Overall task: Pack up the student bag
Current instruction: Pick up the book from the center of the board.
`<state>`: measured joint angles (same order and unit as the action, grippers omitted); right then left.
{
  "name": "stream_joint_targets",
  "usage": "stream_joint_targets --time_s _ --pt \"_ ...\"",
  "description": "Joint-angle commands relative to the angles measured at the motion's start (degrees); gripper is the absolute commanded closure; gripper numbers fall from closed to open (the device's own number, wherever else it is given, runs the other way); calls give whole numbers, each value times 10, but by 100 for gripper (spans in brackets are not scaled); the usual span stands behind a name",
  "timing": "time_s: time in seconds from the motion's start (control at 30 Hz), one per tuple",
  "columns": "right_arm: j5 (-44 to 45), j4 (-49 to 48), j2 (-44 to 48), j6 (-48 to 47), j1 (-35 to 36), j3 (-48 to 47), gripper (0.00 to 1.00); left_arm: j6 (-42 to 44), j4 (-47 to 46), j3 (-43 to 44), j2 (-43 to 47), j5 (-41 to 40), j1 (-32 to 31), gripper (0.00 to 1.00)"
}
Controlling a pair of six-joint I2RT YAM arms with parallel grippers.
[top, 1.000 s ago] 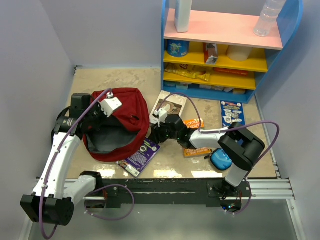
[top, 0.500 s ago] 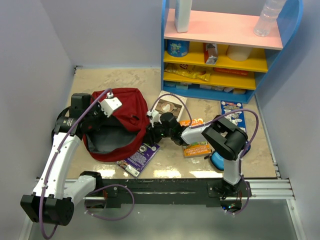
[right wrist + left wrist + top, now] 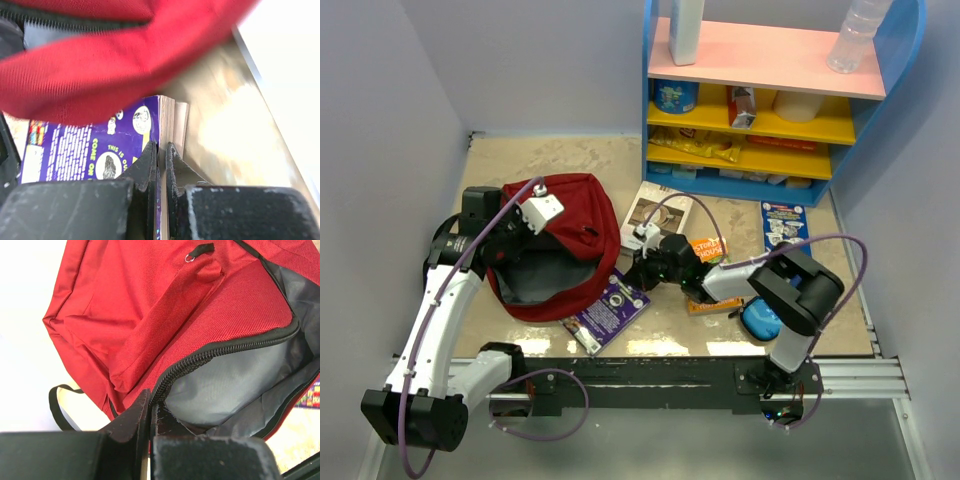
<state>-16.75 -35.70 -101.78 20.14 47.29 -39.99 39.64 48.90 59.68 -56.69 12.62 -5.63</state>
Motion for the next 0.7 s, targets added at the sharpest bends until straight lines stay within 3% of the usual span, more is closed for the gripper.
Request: stream_joint_targets --time_s 0.0,0.27,0.43,0.67 --pt "77 72 115 37 9 53 100 -13 -20 18 5 3 4 100" --pt "207 177 294 86 8 121 100 -15 -22 23 1 9 4 100" --pt "213 216 402 103 8 144 100 -17 -26 21 -1 14 4 100" --pt "175 343 492 74 8 -25 100 -38 -28 38 -22 44 4 100"
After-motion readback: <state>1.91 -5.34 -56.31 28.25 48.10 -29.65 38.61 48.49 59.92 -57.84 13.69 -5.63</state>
